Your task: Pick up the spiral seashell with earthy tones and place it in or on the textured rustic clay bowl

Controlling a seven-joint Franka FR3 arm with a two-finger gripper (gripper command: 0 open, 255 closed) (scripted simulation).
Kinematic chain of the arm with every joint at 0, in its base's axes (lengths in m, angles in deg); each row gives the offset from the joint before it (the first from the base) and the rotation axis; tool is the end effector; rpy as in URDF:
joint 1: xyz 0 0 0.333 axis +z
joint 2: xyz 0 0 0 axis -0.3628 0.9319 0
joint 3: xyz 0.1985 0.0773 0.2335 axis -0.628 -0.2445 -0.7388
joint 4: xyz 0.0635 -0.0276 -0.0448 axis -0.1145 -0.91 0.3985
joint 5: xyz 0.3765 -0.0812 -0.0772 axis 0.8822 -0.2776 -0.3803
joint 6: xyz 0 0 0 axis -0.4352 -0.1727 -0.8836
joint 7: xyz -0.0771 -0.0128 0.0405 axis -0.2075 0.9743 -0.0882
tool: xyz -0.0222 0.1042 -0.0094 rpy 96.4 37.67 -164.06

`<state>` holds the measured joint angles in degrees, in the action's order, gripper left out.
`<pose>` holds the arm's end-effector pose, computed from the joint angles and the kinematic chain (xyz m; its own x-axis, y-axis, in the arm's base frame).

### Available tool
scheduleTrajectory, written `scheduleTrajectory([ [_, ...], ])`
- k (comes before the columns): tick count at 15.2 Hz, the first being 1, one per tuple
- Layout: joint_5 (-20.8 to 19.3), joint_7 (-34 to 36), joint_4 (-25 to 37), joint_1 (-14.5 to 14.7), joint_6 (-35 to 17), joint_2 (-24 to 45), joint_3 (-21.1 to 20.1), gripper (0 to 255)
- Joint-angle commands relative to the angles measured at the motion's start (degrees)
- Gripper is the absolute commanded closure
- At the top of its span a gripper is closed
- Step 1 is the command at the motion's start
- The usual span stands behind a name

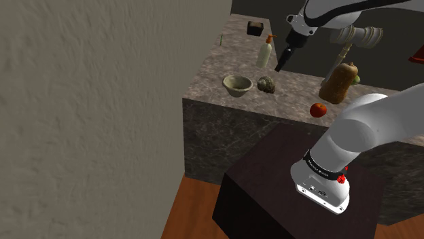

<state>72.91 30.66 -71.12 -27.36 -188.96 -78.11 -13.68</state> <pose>0.3293 -0.1888 0.4524 0.9579 0.2285 0.1741 0.2297 -0.9732 0.0134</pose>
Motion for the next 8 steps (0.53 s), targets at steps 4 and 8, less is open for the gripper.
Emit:
scheduleTrajectory([
  [4, 0.36, -8.68, 2.2, 1.11, -8.86, 8.87, 7.61, 0],
  [8, 4.41, -17.09, 5.41, 4.09, -15.26, 17.25, 14.3, 0],
])
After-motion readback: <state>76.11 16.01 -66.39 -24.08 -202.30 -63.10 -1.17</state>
